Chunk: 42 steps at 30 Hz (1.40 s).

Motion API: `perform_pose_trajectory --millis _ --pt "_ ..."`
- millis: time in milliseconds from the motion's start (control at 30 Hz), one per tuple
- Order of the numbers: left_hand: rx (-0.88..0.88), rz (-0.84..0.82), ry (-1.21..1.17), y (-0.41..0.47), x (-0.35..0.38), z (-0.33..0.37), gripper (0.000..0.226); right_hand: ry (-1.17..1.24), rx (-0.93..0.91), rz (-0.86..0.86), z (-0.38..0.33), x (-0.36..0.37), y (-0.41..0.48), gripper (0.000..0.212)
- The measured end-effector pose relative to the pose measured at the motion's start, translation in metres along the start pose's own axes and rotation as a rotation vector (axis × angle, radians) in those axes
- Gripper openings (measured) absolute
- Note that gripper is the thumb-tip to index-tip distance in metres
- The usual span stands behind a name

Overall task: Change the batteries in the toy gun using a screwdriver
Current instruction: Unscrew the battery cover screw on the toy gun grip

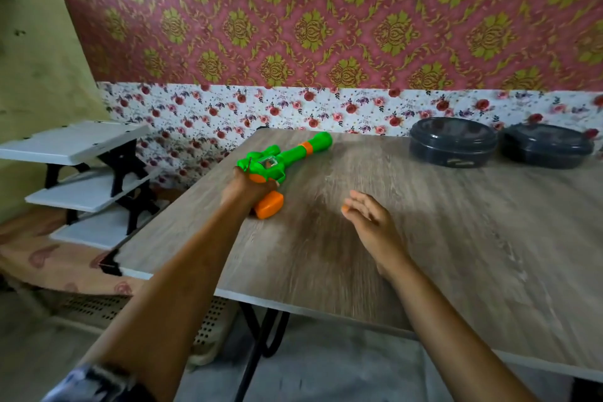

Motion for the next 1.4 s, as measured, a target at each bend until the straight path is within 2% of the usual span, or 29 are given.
perform_pose_trajectory --millis 100,233,367,533,667,800,867,1000,1133,1200,1267,1400 --pt "-0.032 0.013 0.058 -0.006 0.001 -0.006 0.048 -0.100 -0.047 -0.051 -0.001 0.002 0.000 0.046" --pt "-0.046 0.025 0.119 -0.028 0.005 -0.012 0.055 -0.164 -0.068 -0.065 0.000 0.002 -0.007 0.047" --pt "-0.031 -0.005 0.190 -0.062 0.014 -0.013 0.075 -0.175 -0.067 -0.050 -0.002 -0.003 -0.021 0.044" --pt "0.030 0.003 0.187 -0.109 0.031 0.005 0.067 -0.192 -0.017 -0.057 -0.006 -0.027 -0.047 0.046" --pt "0.134 0.016 0.140 -0.133 0.051 0.030 0.065 -0.025 0.081 -0.021 -0.008 -0.059 -0.062 0.043" --pt "0.295 0.069 0.081 -0.141 0.077 0.066 0.069 0.163 0.214 0.019 -0.007 -0.080 -0.053 0.018" --pt "0.382 0.081 0.037 -0.141 0.089 0.084 0.071 0.294 0.274 0.022 -0.009 -0.084 -0.043 0.017" --pt "0.478 -0.019 -0.097 -0.125 0.115 0.106 0.075 0.449 0.244 0.052 -0.017 -0.098 -0.013 0.025" --pt "0.526 -0.169 -0.256 -0.100 0.138 0.115 0.082 0.433 0.141 0.086 -0.010 -0.111 0.016 0.015" --pt "0.549 -0.200 -0.290 -0.094 0.144 0.112 0.088 0.394 0.120 0.102 0.001 -0.113 0.027 0.012" --pt "0.600 -0.219 -0.293 -0.092 0.146 0.112 0.090 0.374 0.164 0.113 0.009 -0.113 0.033 0.019" --pt "0.658 -0.232 -0.298 -0.095 0.145 0.116 0.085 0.504 0.157 0.069 0.010 -0.116 0.037 0.022"
Point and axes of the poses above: each hand's wrist, its own y-axis towards the middle knuckle, its own x-axis out of the palm, z = x × y, the point moved 5 cm from there along y, towards the middle knuckle, and after that the axes turned 8 degrees about y, right-handed, at the moved point
